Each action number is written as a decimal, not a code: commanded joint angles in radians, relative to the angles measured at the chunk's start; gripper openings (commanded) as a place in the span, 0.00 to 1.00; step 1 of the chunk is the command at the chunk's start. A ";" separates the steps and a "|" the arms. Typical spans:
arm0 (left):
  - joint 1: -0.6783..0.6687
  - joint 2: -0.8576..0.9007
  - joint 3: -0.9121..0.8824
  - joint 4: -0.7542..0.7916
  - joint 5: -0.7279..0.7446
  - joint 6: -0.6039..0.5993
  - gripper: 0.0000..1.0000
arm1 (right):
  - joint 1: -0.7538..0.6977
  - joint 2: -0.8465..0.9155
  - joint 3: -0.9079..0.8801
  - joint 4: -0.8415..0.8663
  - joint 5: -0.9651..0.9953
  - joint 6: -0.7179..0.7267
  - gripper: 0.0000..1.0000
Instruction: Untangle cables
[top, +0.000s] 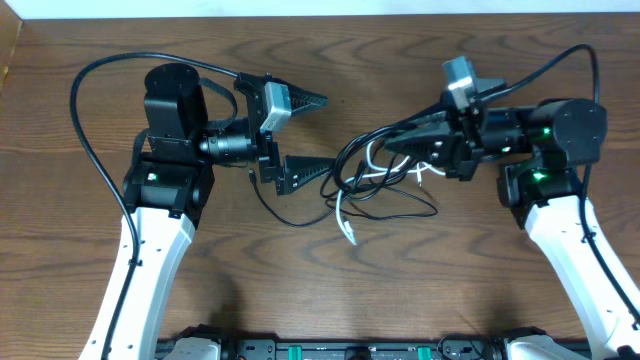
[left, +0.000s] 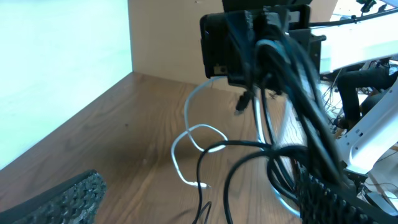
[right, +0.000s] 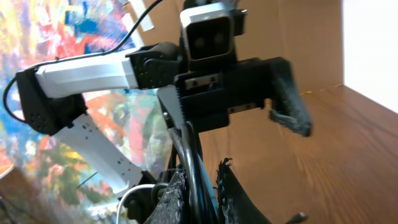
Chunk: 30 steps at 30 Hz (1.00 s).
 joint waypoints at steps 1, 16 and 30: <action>-0.002 0.000 0.009 0.005 0.036 -0.001 0.98 | -0.041 0.004 0.013 0.003 0.038 -0.020 0.01; -0.012 0.002 0.009 0.035 0.111 0.002 0.98 | -0.065 0.004 0.013 -0.001 0.038 -0.020 0.01; -0.084 0.006 0.009 0.043 0.110 0.003 0.83 | 0.005 0.004 0.013 -0.040 0.038 -0.020 0.01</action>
